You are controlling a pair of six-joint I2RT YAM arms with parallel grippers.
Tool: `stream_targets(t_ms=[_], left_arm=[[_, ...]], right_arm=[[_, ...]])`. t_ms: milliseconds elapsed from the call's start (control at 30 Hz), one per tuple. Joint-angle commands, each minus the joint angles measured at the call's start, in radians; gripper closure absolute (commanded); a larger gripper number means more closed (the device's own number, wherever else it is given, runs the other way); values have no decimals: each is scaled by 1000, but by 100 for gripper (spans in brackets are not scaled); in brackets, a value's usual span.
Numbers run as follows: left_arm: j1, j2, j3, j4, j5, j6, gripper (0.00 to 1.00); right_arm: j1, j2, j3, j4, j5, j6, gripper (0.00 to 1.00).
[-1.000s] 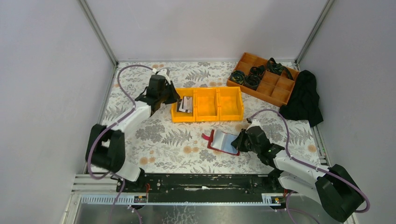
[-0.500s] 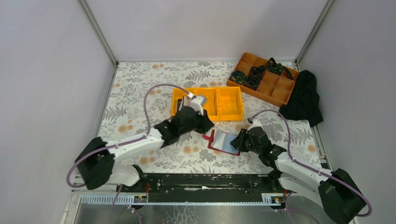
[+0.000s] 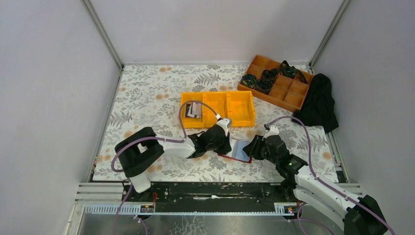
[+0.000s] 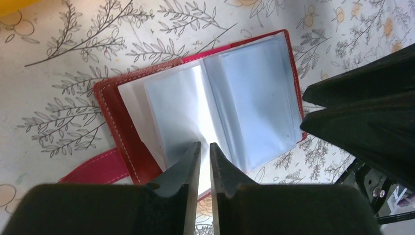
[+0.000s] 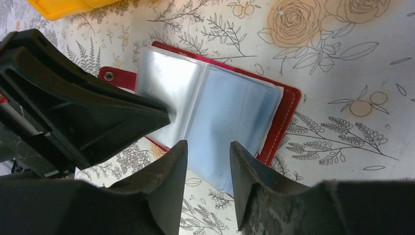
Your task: Take the credit cards out of the card holder
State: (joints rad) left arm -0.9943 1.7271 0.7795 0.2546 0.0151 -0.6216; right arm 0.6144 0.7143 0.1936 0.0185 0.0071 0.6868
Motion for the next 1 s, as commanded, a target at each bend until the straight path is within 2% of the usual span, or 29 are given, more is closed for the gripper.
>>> stream_targets(t_ms=[0, 167, 467, 667, 967], left_arm=[[-3, 32, 39, 109, -9, -17, 82], [-3, 71, 54, 138, 31, -26, 82], [-3, 98, 54, 151, 50, -33, 82], [-3, 105, 48, 155, 61, -36, 82], [-3, 110, 41, 175, 63, -39, 82]], right_arm=[[-7, -3, 35, -41, 40, 8, 54], [-7, 27, 10, -20, 42, 39, 52], [-7, 110, -10, 64, 5, 43, 65], [-7, 155, -10, 111, -19, 47, 66], [-7, 135, 24, 132, -58, 53, 69]])
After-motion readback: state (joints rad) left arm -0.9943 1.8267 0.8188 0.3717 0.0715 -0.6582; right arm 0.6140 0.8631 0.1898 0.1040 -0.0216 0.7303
